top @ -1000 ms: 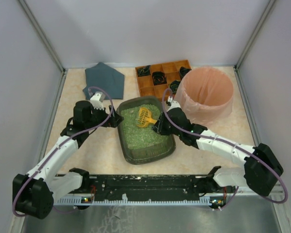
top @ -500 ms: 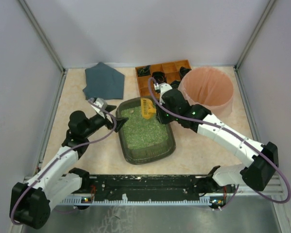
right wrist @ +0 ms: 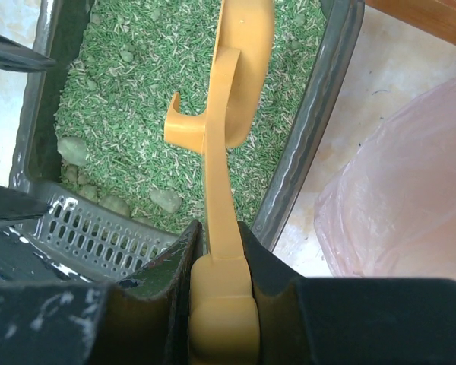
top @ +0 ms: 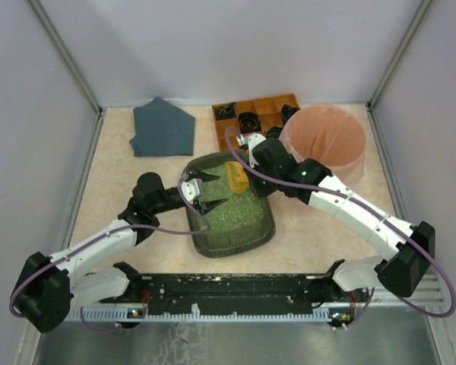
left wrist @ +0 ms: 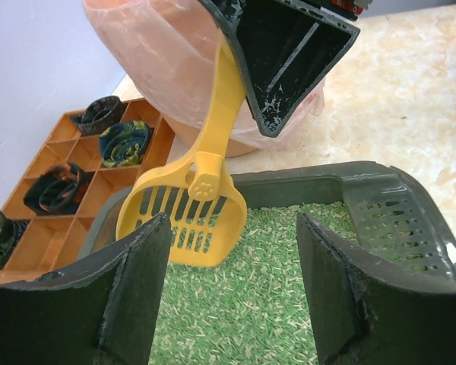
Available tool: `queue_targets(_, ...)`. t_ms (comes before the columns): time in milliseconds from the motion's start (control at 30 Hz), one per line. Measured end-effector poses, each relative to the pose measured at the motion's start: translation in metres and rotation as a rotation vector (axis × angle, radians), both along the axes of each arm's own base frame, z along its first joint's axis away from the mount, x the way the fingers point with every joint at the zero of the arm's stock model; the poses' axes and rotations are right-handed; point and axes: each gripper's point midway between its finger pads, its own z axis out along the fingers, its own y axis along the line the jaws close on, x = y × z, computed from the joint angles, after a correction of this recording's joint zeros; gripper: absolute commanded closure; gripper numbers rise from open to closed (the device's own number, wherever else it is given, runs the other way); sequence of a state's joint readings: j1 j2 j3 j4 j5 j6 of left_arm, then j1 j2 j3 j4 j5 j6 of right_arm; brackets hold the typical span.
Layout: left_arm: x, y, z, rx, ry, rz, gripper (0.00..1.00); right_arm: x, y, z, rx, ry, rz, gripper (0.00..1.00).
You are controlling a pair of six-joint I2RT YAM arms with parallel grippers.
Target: Clean the litter box
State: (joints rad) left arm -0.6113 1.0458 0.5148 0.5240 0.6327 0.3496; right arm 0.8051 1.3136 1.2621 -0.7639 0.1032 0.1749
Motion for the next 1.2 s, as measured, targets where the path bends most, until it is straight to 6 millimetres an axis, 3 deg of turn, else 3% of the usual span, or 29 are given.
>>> queue_targets(200,0.005,-0.017,0.002,0.038,-0.110,-0.038,0.39,-0.002,0.004,0.007,0.022,0.004,0.015,1.00)
queue_targets(400,0.007,-0.038,0.013,0.057,-0.208,-0.069,0.43,-0.006,0.006,0.009,0.040,0.019,0.022,1.00)
queue_targets(600,0.010,-0.046,0.000,0.110,-0.248,-0.065,0.48,-0.006,0.009,0.019,0.066,0.014,0.021,1.00)
queue_targets(733,0.014,-0.046,-0.002,0.132,-0.278,-0.041,0.60,-0.008,0.009,0.017,0.065,0.025,0.020,1.00)
queue_targets(1033,0.029,-0.046,-0.007,0.174,-0.286,0.010,0.50,-0.010,0.010,0.018,0.073,0.033,0.029,1.00)
queue_targets(1200,0.034,-0.043,-0.009,0.195,-0.300,0.035,0.58,-0.011,0.010,0.018,0.075,0.035,0.031,1.00)
